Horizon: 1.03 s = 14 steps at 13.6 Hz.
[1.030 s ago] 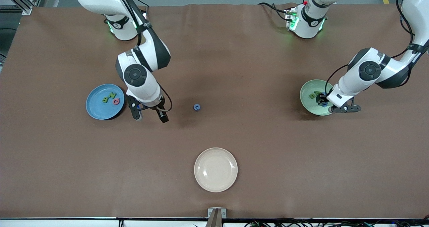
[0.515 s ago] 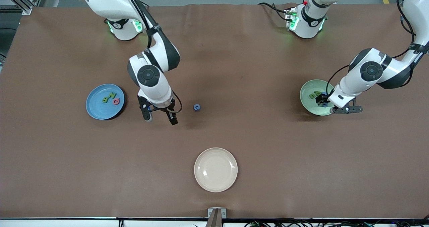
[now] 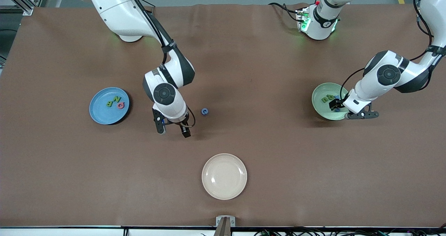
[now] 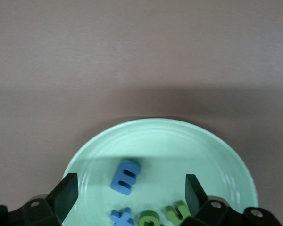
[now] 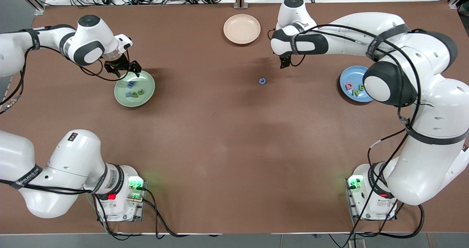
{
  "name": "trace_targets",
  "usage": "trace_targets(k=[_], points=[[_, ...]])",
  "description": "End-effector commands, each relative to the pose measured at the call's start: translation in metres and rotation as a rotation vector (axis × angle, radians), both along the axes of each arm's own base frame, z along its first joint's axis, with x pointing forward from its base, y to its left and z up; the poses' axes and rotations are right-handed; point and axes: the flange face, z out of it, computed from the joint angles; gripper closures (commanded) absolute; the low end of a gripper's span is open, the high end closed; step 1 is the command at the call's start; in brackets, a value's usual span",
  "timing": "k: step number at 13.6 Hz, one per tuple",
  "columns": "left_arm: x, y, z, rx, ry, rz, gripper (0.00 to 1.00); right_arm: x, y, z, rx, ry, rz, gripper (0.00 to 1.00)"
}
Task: Sort uppercase to blue plate, lowercase to green plate
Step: 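Release the m on the green plate while the right gripper lowers to the C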
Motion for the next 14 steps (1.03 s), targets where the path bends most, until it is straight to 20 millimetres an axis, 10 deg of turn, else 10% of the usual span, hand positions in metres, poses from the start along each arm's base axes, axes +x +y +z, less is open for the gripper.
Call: trace_targets(k=[1,11,14], points=[[0.007,0.0,0.032,0.014,0.006,-0.058,0.0,-0.01,0.027,0.004,0.034,0.018,-0.016,0.0],[0.012,-0.012,0.103,-0.042,-0.022,-0.042,0.0,-0.077,0.067,-0.037,0.042,-0.016,0.037,0.02],[0.033,-0.002,0.152,0.01,-0.054,-0.028,0.0,-0.085,0.073,-0.039,0.033,-0.005,0.04,0.02]])
